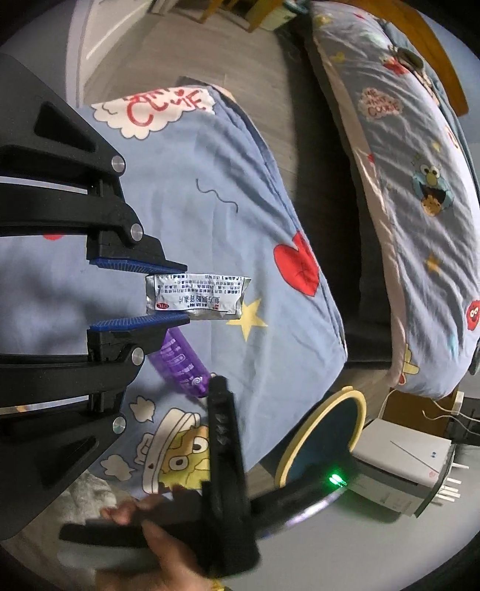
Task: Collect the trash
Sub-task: 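Grasp the foil sachet with the left tool while the right tool grasps the purple spray bottle, then carry the sachet and spray bottle over the bin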
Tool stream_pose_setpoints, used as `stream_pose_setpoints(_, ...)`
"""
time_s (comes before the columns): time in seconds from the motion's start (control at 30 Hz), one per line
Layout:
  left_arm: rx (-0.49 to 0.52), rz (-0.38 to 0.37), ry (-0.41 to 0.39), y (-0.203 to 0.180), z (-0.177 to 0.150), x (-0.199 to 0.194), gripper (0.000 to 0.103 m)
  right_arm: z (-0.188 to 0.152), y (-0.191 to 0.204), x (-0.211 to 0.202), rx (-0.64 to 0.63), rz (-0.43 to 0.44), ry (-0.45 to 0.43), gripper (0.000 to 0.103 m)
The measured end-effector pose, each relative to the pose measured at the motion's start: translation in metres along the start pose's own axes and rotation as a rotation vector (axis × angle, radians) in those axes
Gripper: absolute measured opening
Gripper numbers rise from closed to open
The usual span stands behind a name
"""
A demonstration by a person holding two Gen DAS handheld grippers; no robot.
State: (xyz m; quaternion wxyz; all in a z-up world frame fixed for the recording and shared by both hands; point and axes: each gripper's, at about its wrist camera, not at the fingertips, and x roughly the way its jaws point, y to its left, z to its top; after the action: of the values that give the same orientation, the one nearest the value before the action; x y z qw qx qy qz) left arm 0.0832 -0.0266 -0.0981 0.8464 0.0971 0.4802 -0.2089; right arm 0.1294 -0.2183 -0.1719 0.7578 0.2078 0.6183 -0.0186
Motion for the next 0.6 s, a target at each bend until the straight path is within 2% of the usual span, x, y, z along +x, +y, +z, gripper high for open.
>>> stream_pose_setpoints(0.07,0.006,-0.002,-0.006,0.001,0.001,0.0,0.022,-0.001,0.0,0.005,0.022,0.005,0.0,0.058)
stream_pose_setpoints(0.2,0.001,-0.01,-0.014,0.003,0.004,-0.002,0.022,0.0,0.003,0.011,0.031,-0.004,-0.006,0.045)
stream_pose_setpoints(0.23,0.001,-0.01,-0.015,0.003,0.004,-0.002,0.022,0.001,0.004,0.011,0.025,-0.007,-0.01,0.035)
stream_pose_setpoints(0.27,0.003,-0.01,-0.016,0.003,0.004,-0.002,0.022,0.002,0.004,0.011,0.025,-0.003,-0.01,0.031)
stream_pose_setpoints(0.47,-0.005,-0.006,-0.02,0.005,0.006,-0.001,0.022,0.006,0.014,0.003,-0.012,0.019,-0.042,0.024)
stream_pose_setpoints(0.6,-0.015,-0.008,-0.031,0.006,0.01,-0.002,0.022,0.011,0.017,-0.016,-0.019,0.084,-0.083,0.016)
